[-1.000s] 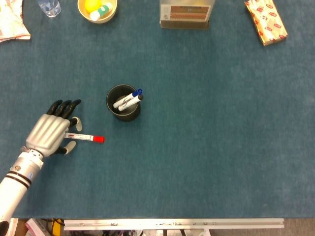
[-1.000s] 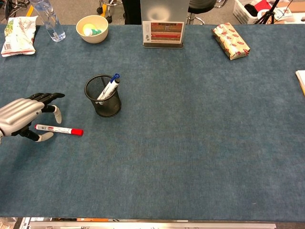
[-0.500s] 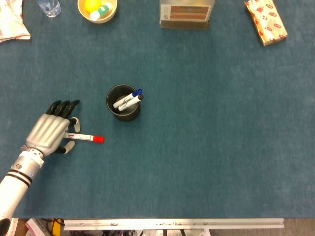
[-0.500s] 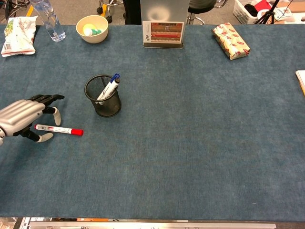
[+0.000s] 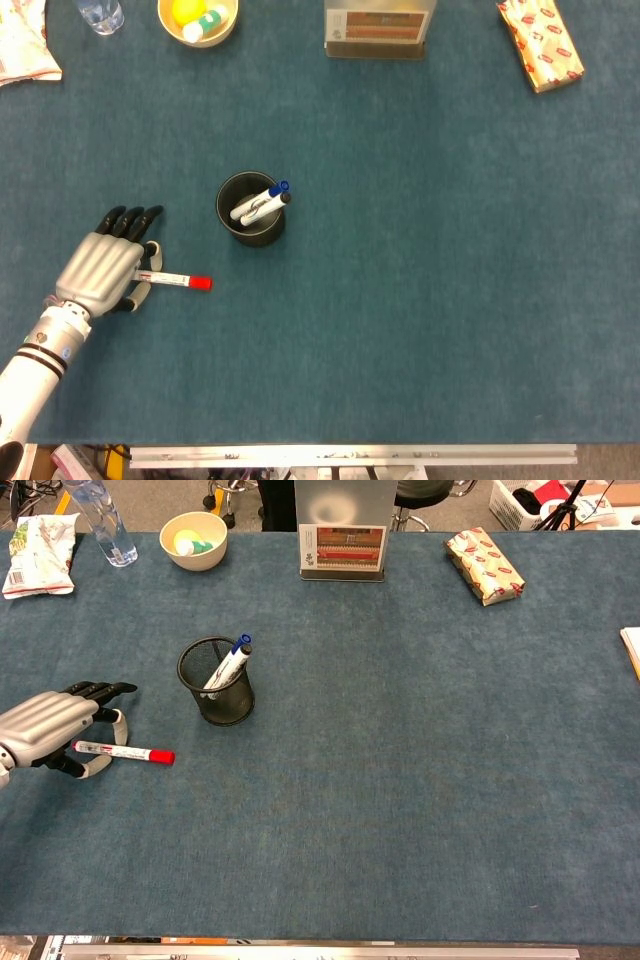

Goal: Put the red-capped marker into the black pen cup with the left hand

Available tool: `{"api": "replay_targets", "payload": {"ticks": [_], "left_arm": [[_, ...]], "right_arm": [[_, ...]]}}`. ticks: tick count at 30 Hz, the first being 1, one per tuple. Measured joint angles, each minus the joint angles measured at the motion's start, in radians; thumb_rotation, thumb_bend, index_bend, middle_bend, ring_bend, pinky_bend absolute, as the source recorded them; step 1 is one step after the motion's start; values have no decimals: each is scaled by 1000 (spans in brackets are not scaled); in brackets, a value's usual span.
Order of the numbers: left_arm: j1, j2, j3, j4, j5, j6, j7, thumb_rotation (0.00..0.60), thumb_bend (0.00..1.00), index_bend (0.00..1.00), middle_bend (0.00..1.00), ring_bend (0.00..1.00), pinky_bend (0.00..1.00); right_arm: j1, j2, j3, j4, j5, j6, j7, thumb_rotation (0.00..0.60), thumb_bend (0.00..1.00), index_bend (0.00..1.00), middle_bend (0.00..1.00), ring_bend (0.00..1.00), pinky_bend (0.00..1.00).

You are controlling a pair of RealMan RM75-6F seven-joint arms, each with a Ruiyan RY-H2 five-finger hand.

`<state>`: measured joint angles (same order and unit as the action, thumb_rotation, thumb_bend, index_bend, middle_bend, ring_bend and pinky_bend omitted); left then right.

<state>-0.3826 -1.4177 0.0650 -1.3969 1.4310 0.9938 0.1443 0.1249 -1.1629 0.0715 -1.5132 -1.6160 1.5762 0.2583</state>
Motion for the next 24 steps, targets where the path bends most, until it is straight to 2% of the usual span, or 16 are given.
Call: {"api": "replay_targets", "payload": {"ticks": [14,24], "left_arm": [[5,2,3,-2,4,21,-4,600,408,542,20,0,0],[28,67,-15,-109,44,142,-25,600,419,575,45,0,0]], "right_arm": [[1,0,1,0,2,-2,0,600,95,569,499,397,427],[0,2,2,-1,2,1,6,600,96,569,499,397,427]]}}
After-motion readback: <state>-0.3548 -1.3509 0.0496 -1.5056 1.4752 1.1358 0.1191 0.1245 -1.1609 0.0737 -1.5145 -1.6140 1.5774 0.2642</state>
